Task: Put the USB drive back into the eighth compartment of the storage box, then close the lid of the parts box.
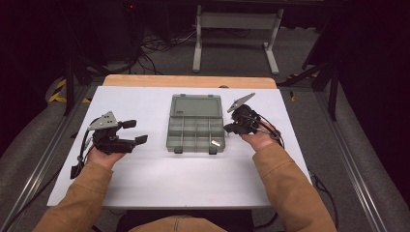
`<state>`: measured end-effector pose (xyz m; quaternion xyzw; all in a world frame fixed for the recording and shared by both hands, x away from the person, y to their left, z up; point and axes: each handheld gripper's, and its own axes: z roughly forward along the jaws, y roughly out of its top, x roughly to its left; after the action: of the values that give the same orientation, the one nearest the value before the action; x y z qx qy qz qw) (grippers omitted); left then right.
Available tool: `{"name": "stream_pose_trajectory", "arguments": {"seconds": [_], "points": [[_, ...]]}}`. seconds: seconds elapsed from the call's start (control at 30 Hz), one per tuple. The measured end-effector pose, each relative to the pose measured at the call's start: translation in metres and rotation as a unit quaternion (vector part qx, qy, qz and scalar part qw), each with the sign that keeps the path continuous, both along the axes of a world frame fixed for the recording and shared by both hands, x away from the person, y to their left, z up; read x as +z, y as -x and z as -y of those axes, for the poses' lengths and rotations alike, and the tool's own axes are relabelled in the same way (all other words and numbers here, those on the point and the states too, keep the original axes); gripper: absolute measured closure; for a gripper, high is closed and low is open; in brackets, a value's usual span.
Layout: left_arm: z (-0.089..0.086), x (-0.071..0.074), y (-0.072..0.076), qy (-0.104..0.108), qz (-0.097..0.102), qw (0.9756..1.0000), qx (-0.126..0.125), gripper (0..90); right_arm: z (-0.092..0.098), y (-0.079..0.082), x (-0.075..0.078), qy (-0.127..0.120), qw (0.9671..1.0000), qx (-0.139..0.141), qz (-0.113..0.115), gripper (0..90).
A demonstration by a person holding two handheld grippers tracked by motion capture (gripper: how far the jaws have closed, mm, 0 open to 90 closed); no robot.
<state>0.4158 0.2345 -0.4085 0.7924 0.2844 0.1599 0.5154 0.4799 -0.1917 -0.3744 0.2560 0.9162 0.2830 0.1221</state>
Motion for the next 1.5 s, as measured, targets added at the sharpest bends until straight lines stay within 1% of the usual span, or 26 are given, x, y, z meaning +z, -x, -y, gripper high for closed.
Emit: {"name": "stream_pose_trajectory", "arguments": {"seconds": [0.13,0.17,0.23,0.33,0.43,0.47,0.5,0.57,0.63,0.83,0.9,1.0,1.1,1.2,1.23,1.27,1.33,1.43,1.5], "points": [[0.003,0.001,-0.009,-0.01,-0.011,0.9999,0.001,46.3,0.004,-0.003,0.001,-0.004,1.0,-0.007,0.004,90.0],[0.004,0.002,-0.013,-0.016,-0.018,0.9997,0.002,50.7,0.005,-0.003,0.001,-0.006,1.0,-0.006,0.004,90.0],[0.007,0.003,-0.019,-0.025,-0.023,0.9994,0.003,57.8,0.006,-0.006,0.002,-0.006,0.9999,-0.006,0.006,90.0],[0.011,0.006,-0.028,-0.045,-0.032,0.9985,0.004,70.4,0.006,-0.01,0.003,-0.005,0.9999,-0.007,0.011,90.0],[0.017,0.008,-0.036,-0.064,-0.038,0.9972,0.004,82.8,0.007,-0.015,0.005,-0.004,0.9999,-0.013,0.009,90.0],[0.018,0.008,-0.039,-0.069,-0.042,0.9967,0.004,87.2,0.007,-0.017,0.005,-0.005,0.9999,-0.013,0.009,90.0],[0.019,0.008,-0.043,-0.072,-0.045,0.9964,0.004,89.7,0.007,-0.019,0.006,-0.005,0.9998,-0.013,0.01,90.0],[0.022,0.009,-0.049,-0.076,-0.054,0.9957,0.004,89.8,0.007,-0.022,0.007,-0.005,0.9998,-0.013,0.012,90.0],[0.025,0.01,-0.056,-0.089,-0.057,0.9944,0.005,89.9,0.007,-0.027,0.008,-0.003,0.9998,-0.011,0.016,90.0],[0.034,0.012,-0.074,-0.102,-0.074,0.992,0.012,89.9,0.007,-0.037,0.009,-0.003,0.9996,-0.009,0.027,90.0],[0.036,0.012,-0.08,-0.105,-0.076,0.9914,0.017,89.9,0.007,-0.041,0.008,0.0,0.9995,-0.008,0.031,90.0],[0.04,0.012,-0.089,-0.117,-0.083,0.9894,0.021,89.9,0.008,-0.048,0.007,0.004,0.9993,-0.016,0.033,90.0],[0.045,0.011,-0.097,-0.125,-0.087,0.988,0.026,90.0,0.01,-0.055,0.006,0.005,0.9992,-0.024,0.032,90.0],[0.049,0.01,-0.107,-0.137,-0.096,0.9852,0.036,90.0,0.011,-0.062,0.006,0.009,0.999,-0.035,0.028,90.0],[0.051,0.009,-0.11,-0.139,-0.094,0.985,0.041,90.0,0.011,-0.065,0.005,0.011,0.9988,-0.036,0.032,90.0],[0.052,0.008,-0.114,-0.142,-0.1,0.9837,0.045,90.0,0.011,-0.067,0.005,0.011,0.9987,-0.038,0.031,90.0],[0.055,0.006,-0.119,-0.15,-0.106,0.9818,0.05,90.0,0.011,-0.071,0.004,0.013,0.9987,-0.04,0.03,90.0],[0.058,0.003,-0.128,-0.152,-0.11,0.9803,0.062,90.0,0.01,-0.077,0.001,0.016,0.9985,-0.041,0.031,90.0],[0.06,0.002,-0.132,-0.152,-0.117,0.9791,0.068,90.0,0.009,-0.081,-0.001,0.018,0.9984,-0.045,0.031,90.0]]}}
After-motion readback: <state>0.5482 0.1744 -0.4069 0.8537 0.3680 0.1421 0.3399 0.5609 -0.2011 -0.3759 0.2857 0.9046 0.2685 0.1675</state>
